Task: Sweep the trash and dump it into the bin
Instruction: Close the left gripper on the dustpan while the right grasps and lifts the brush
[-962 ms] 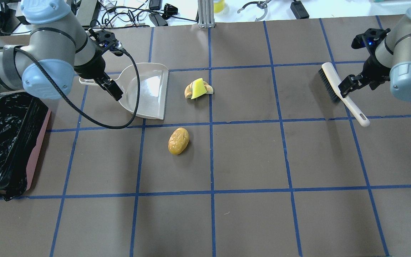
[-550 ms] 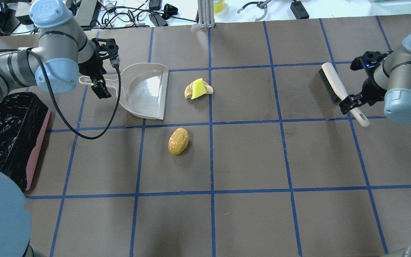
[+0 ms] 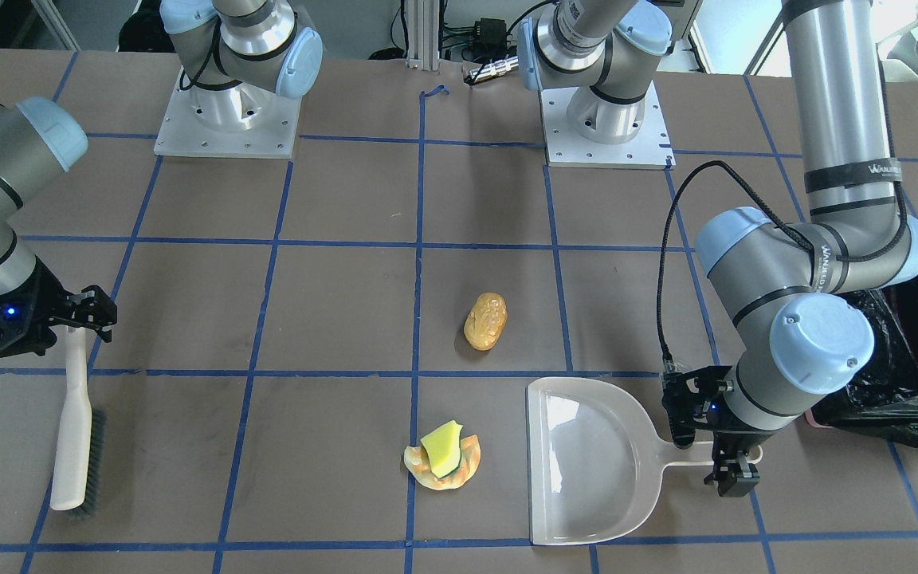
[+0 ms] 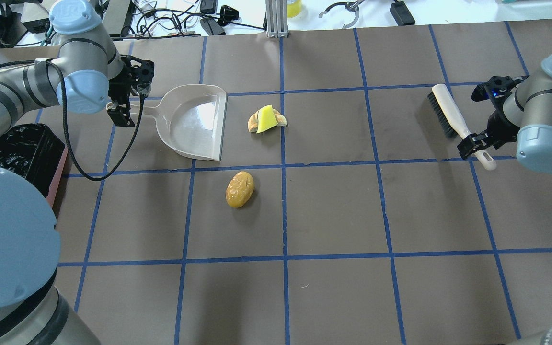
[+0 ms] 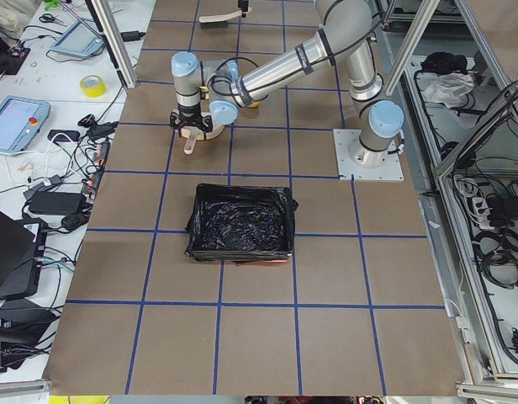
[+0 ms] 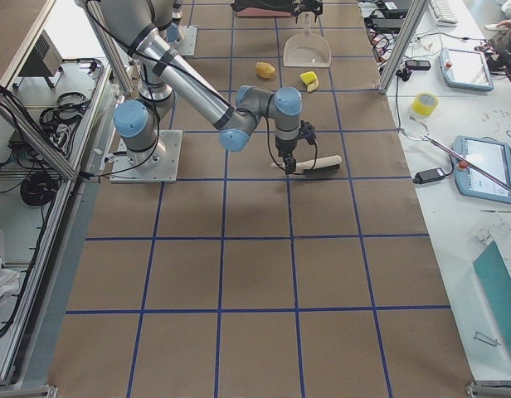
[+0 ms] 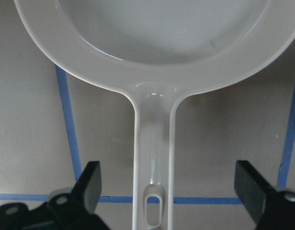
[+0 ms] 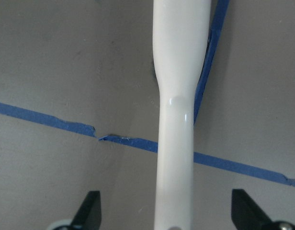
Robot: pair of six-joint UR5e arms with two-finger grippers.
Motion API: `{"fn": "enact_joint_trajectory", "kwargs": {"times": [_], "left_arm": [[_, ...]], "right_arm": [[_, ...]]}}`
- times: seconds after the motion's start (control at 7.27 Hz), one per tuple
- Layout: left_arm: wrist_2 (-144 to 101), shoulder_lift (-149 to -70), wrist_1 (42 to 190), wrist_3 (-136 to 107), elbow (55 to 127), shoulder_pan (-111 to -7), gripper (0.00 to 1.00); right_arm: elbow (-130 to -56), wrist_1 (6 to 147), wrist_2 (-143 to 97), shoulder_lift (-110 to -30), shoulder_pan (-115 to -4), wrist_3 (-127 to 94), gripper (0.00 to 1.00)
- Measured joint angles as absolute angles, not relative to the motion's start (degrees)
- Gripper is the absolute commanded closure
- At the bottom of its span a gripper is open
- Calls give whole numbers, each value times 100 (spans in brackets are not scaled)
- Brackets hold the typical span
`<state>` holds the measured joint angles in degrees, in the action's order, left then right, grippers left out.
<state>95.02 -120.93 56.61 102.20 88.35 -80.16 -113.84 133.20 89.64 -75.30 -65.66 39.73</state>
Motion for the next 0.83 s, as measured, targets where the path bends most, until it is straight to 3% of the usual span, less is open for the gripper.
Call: {"fn": "enact_joint_trajectory", "kwargs": {"times": [0.14,0.41,0.55,0.83], "left_arm": [[9482,-12148,5658,10168,8820,-7984,0],[9462,-12173,5578,9985,8835,-7959,13],[9455,-12173,5524,9949,8855,-7957,23],[9424,-12173,5436,9938,8888,-7954,80]], "right_arm": [[-11377,13339,8960,-7516,-6566,4027,43],[-11377,13352,8950,-7508,-6565,4149,65],[-11376,13356,8948,-7506,-6565,4171,68],[-11376,13351,8951,-7508,-6565,4178,77]]}}
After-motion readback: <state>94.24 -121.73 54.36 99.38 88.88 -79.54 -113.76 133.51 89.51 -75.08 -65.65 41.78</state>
